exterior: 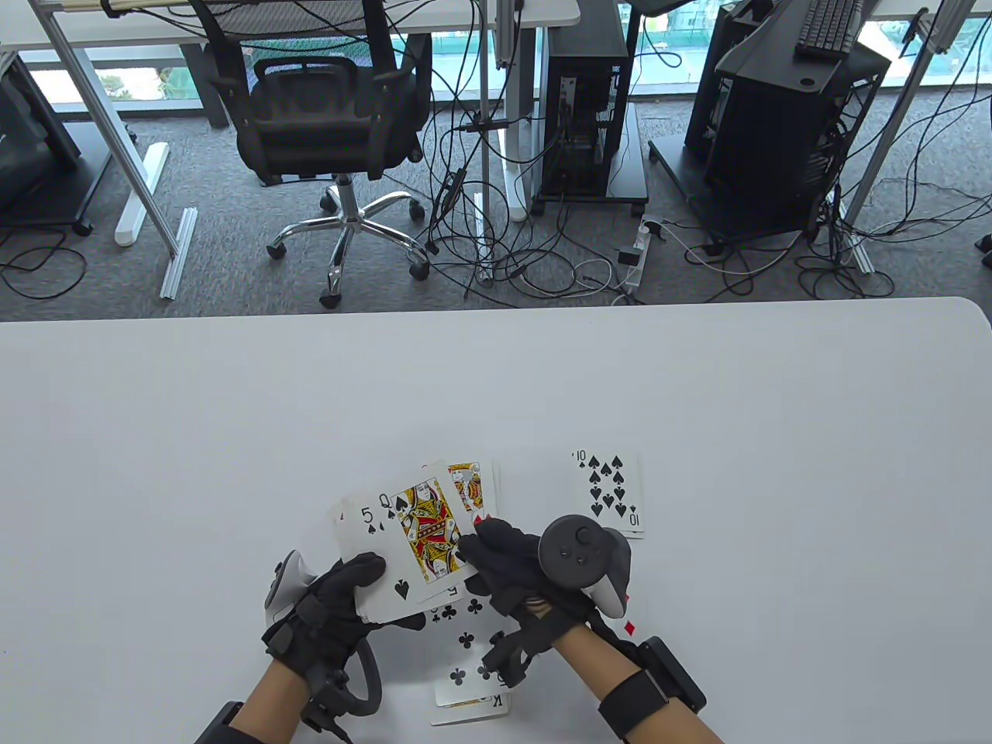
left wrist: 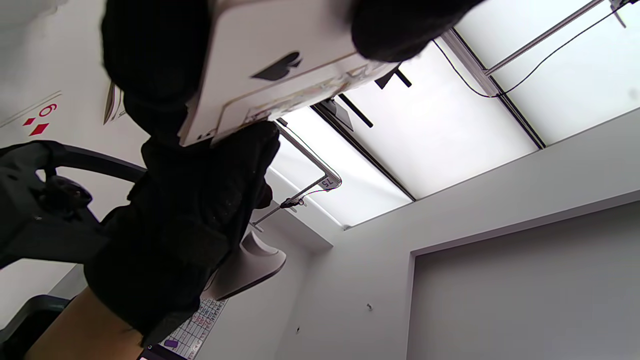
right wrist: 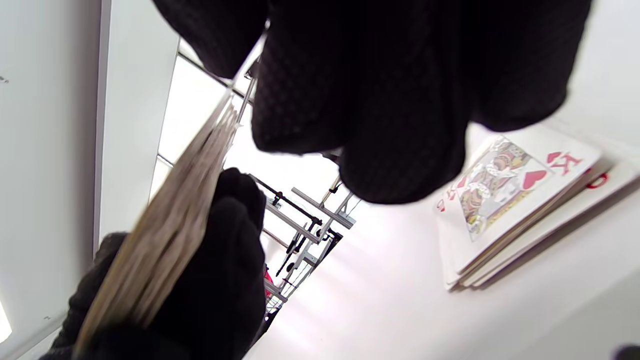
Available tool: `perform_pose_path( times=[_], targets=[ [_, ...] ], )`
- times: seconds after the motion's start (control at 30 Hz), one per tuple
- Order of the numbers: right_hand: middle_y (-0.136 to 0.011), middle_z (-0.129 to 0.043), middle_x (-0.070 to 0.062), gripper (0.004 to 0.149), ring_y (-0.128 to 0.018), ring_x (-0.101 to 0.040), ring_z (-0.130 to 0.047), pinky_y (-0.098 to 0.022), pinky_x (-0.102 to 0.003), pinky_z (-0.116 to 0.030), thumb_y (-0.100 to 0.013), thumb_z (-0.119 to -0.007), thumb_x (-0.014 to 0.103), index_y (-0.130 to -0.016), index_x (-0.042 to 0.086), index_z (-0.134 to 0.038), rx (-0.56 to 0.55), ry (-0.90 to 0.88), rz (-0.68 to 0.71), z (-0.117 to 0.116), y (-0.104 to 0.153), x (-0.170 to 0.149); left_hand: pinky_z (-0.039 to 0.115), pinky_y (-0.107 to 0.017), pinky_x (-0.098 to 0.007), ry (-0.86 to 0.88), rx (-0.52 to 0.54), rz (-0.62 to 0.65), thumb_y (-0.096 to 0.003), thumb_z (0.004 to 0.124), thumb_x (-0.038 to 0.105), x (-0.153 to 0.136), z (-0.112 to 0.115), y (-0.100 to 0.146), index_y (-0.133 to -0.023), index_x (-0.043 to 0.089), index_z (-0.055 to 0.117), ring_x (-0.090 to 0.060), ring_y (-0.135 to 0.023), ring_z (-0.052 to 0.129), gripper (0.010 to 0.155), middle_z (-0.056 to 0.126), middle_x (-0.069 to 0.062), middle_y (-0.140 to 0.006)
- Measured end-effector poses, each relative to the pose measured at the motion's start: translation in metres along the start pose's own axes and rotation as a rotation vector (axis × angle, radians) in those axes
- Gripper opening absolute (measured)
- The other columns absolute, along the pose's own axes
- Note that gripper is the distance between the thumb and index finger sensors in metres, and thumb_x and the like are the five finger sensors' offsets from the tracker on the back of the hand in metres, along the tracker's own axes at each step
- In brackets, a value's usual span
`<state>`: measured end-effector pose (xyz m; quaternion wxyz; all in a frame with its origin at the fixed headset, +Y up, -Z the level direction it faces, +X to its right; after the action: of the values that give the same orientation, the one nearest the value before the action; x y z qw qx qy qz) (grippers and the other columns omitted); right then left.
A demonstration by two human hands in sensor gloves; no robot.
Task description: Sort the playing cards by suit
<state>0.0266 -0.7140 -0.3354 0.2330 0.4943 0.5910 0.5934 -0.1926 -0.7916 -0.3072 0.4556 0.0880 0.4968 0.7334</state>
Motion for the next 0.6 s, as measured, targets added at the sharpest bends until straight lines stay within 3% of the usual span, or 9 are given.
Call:
perform_pose_path(
  times=[0.33,0.47,0.6],
  targets=[
    [-0.037,-0.093,-0.005,0.042,-0.028,-0.027,-0.098,-0.035,-0.049,-0.083,-0.055,-0.066,0.023,-0.074,-0.013,-0.075,-0.131,-0.201,-0.22,0.083,-0.029,-0.057,0.083,-0.053,-0.047,0.004,0.011,0.0,-0.0641,0.066,0.04,0.0,0.0,0.001,-0.111,0.024,0.039,-0.04,-0.092,0.075,0.056,0.057,-0.007,-0.113],
    [-0.034,-0.093,-0.005,0.042,-0.023,-0.026,-0.097,-0.032,-0.049,-0.084,-0.054,-0.067,0.023,-0.073,-0.014,-0.076,-0.276,0.066,-0.375,0.118,-0.026,-0.085,0.083,-0.053,-0.047,-0.001,0.014,0.002,-0.0641,0.066,0.04,0.001,-0.001,0.001,-0.111,0.024,0.039,-0.04,-0.092,0.075,0.056,0.057,-0.007,-0.113],
    [-0.032,-0.093,-0.005,0.043,-0.02,-0.026,-0.097,-0.031,-0.049,-0.084,-0.054,-0.068,0.022,-0.073,-0.015,-0.077,-0.242,0.404,-0.499,0.128,-0.023,-0.107,0.083,-0.053,-0.047,-0.001,0.015,-0.002,-0.0642,0.066,0.04,0.001,-0.001,0.001,-0.111,0.024,0.039,-0.04,-0.092,0.075,0.056,0.057,-0.007,-0.113]
  ],
)
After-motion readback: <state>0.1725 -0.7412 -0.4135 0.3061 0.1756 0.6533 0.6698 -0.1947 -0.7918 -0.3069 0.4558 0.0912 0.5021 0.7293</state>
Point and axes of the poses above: the tracker on the back of each hand, its own x axis roughly to the thumb side, its own y axis roughly from the fingertips to the wrist, z = x × y, the point moved 4 cm from there along -y, roughly from the wrist to the fingertips
